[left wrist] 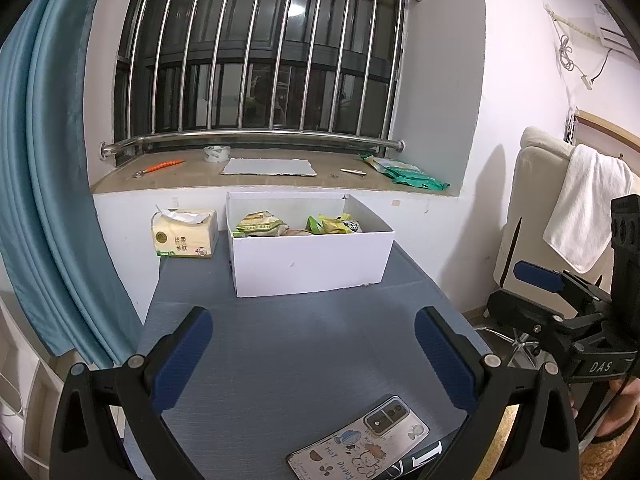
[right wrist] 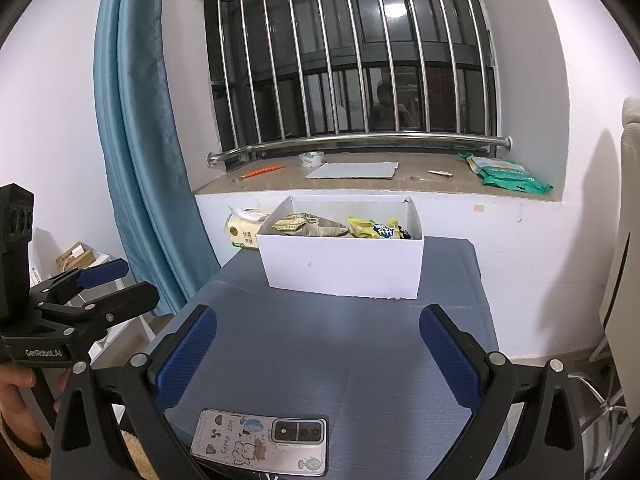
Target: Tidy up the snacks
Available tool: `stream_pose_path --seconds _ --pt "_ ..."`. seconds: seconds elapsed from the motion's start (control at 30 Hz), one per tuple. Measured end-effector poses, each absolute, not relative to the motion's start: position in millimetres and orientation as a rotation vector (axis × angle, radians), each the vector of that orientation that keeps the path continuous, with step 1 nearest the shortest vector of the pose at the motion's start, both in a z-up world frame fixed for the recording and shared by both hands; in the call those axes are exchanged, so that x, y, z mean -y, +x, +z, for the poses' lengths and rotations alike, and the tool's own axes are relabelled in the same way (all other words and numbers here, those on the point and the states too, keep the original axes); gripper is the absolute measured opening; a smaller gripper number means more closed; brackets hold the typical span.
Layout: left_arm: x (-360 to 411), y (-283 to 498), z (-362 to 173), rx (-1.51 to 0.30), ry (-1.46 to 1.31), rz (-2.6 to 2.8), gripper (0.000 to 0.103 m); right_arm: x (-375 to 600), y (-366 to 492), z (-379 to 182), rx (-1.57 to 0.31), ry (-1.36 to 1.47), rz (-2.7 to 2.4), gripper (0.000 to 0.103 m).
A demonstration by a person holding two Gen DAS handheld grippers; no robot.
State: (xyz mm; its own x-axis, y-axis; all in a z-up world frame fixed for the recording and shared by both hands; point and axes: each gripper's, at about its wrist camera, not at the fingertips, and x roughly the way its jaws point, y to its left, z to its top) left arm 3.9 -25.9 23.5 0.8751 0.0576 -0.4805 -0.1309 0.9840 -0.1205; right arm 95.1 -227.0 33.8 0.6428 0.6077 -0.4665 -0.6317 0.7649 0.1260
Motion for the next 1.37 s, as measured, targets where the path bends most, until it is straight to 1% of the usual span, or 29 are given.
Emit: stream_pose_path --seconds 1.37 --pt "22.2 2.0 15.9 -0.511 -0.144 0.075 0.103 224.7 93.8 31.8 -0.516 -0.075 0.718 0.103"
